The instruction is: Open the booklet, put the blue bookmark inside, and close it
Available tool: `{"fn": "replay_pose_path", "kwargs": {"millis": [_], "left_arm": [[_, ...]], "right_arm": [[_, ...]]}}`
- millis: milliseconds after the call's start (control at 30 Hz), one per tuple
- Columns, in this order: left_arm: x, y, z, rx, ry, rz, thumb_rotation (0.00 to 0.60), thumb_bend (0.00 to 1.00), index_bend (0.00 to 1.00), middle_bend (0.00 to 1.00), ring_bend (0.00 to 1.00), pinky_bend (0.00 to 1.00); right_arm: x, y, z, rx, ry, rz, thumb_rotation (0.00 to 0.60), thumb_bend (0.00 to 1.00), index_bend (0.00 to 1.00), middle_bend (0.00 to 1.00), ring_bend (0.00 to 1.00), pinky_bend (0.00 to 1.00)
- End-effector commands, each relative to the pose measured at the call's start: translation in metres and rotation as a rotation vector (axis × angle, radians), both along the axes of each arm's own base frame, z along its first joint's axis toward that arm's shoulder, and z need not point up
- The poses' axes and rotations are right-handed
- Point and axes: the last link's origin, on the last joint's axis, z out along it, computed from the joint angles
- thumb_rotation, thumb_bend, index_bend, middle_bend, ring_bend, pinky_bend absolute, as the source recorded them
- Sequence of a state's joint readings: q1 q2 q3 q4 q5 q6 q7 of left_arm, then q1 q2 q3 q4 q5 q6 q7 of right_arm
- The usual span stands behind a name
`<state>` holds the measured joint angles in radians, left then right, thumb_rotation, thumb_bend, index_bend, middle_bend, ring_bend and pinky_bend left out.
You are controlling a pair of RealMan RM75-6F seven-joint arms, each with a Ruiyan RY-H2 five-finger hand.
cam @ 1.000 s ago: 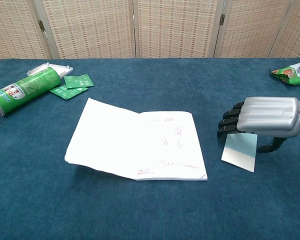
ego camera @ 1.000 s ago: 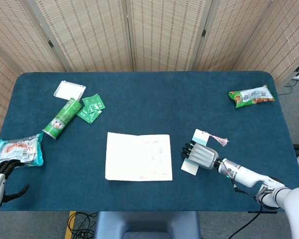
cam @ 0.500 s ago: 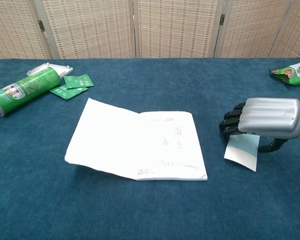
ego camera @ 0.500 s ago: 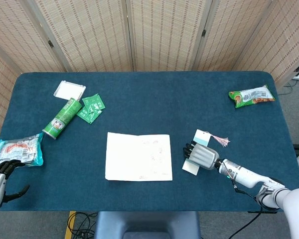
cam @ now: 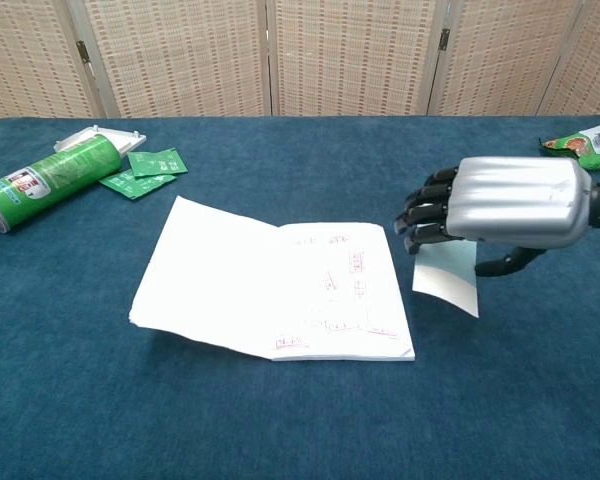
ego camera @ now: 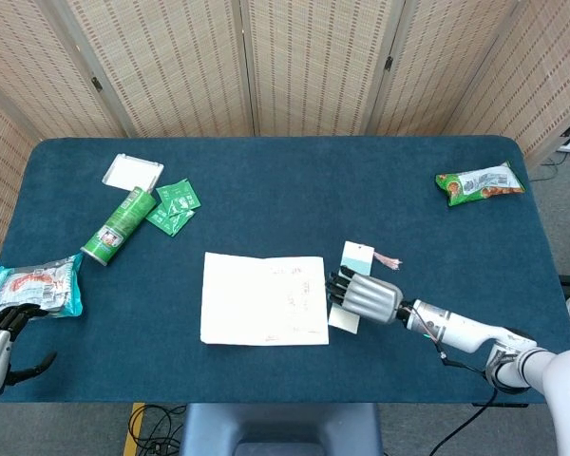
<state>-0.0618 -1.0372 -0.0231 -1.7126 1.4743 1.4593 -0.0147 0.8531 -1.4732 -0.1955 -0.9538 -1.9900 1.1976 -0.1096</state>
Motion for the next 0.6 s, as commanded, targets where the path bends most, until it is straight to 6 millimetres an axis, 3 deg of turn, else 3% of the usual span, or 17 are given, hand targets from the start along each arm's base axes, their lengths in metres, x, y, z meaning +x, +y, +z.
{"fn": "replay_pose_path", "kwargs": {"millis": [33, 233, 600], "left_arm": [[0.000, 0.000, 0.000, 0.001, 0.000, 0.000, 0.600, 0.24, 0.32, 0.26, 0.21, 0.25], [-0.001, -0.001, 0.002, 0.005, 0.001, 0.006, 0.600, 0.24, 0.32, 0.26, 0.21, 0.25], [-0.006, -0.004, 0.004, 0.011, 0.000, 0.025, 0.600, 0.24, 0.32, 0.26, 0.21, 0.25]], "right_arm": [[0.026, -0.003, -0.001, 0.028, 0.003, 0.084, 0.600, 0.19, 0.43, 0.23, 0.20, 0.30], [0.055, -0.006, -0.019, 0.090, 0.036, 0.201, 0.600, 0.19, 0.43, 0.23, 0.20, 0.28], [0.085, -0.016, -0.060, 0.179, 0.104, 0.324, 0.600, 0.19, 0.43, 0.23, 0.20, 0.24]]}}
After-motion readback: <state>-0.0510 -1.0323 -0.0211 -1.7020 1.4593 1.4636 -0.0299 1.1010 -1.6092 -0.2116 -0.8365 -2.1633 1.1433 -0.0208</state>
